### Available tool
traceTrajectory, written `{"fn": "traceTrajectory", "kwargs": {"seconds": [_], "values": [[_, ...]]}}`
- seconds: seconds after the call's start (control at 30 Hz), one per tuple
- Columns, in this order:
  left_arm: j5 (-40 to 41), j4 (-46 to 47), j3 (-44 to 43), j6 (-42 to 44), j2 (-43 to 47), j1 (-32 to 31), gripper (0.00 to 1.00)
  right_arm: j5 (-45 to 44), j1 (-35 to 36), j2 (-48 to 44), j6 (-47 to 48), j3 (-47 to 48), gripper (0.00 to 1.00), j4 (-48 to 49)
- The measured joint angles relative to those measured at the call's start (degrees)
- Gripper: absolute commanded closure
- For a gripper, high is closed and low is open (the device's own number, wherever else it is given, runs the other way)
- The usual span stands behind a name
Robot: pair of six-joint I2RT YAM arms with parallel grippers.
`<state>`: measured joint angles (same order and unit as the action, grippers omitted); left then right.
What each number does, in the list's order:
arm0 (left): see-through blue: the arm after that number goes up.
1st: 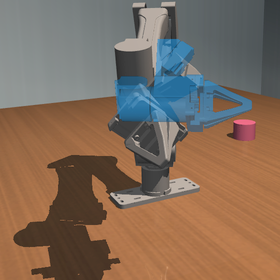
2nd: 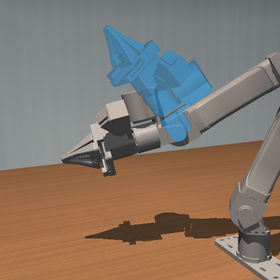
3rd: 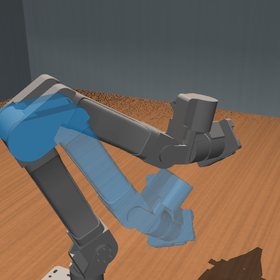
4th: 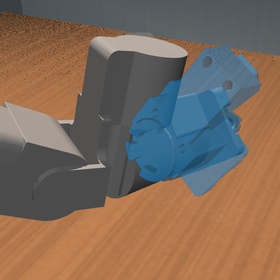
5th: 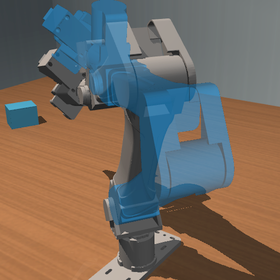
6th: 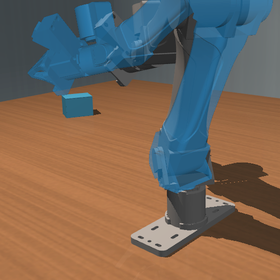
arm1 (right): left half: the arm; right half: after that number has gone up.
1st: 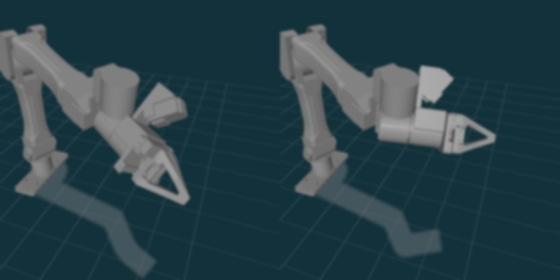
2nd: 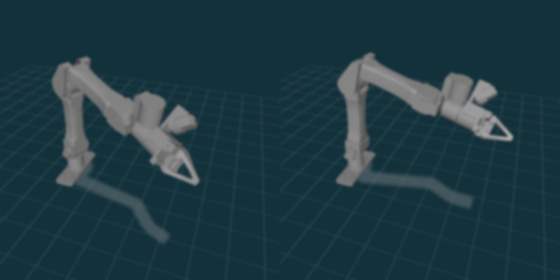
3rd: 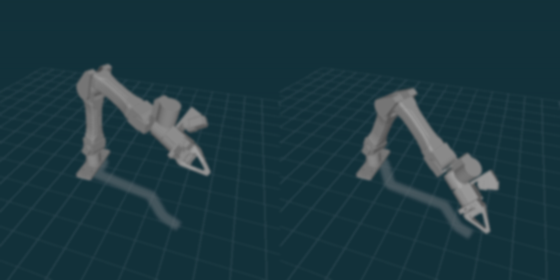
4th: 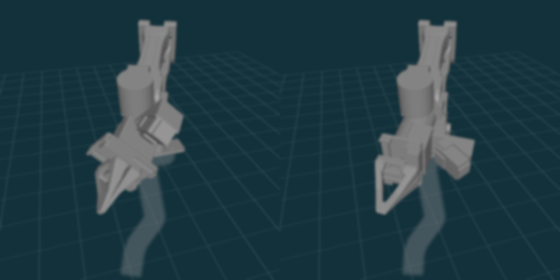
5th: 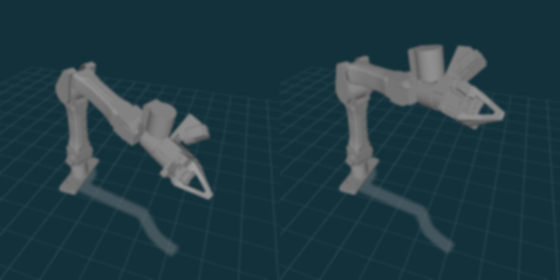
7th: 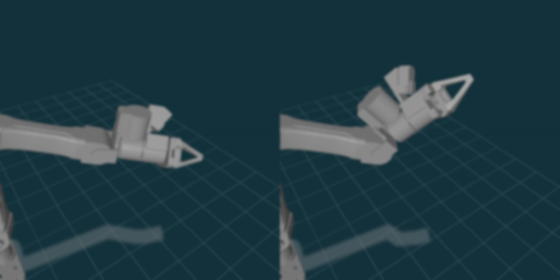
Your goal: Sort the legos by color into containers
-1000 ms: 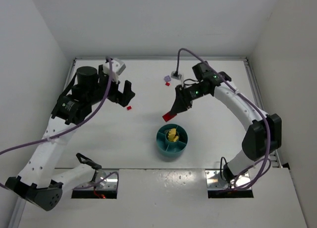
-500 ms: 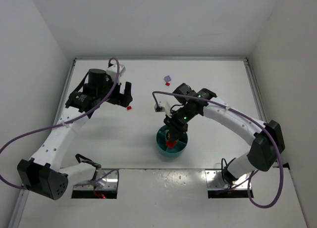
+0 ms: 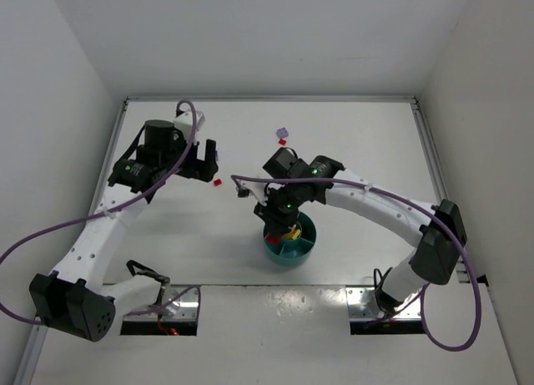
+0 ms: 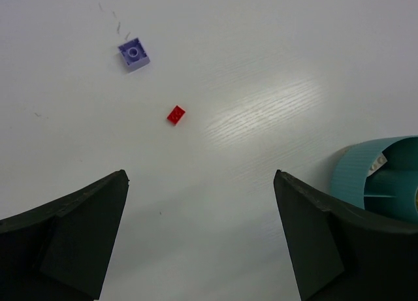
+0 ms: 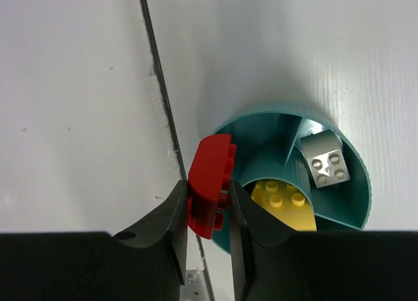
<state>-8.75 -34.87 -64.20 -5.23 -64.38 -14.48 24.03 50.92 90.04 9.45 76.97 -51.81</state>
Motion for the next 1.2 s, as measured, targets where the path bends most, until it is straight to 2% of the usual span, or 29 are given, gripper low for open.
{"fn": "traceTrajectory", "kwargs": {"seconds": [0.37,0.57,0.7,0.77,0.83,0.9,1.0,1.2], "values": [[4.72,1.92,1.66,-2.38,0.07,2.32,0.00,-10.12,4.04,2.23,-2.43,0.02,0.98,0.76],[6.75,2.62,2.86,-2.97,0.11,2.73,0.00,-13.33,4.48,3.50,-4.15,0.02,0.60,1.22],[4.22,3.19,4.76,-0.76,0.11,2.95,0.03,-14.34,4.44,3.80,-4.96,0.85,0.56,1.05],[2.23,4.15,6.80,1.49,0.11,2.95,0.05,-14.47,4.28,3.93,-5.25,2.64,0.51,0.42],[0.07,4.28,8.87,3.93,-0.39,2.95,0.10,-14.43,3.96,4.22,-5.38,5.42,0.51,-0.22],[-1.97,4.28,10.01,6.16,-1.90,2.95,0.20,-14.43,3.91,4.33,-5.38,8.22,0.51,-0.22],[-3.06,4.66,10.21,8.41,-6.23,2.84,0.29,-14.45,3.41,4.33,-5.33,11.23,0.51,-0.24],[-1.68,5.51,9.40,11.91,-17.99,1.88,0.32,-15.96,0.09,4.33,-5.07,14.21,0.51,-0.22]]}}
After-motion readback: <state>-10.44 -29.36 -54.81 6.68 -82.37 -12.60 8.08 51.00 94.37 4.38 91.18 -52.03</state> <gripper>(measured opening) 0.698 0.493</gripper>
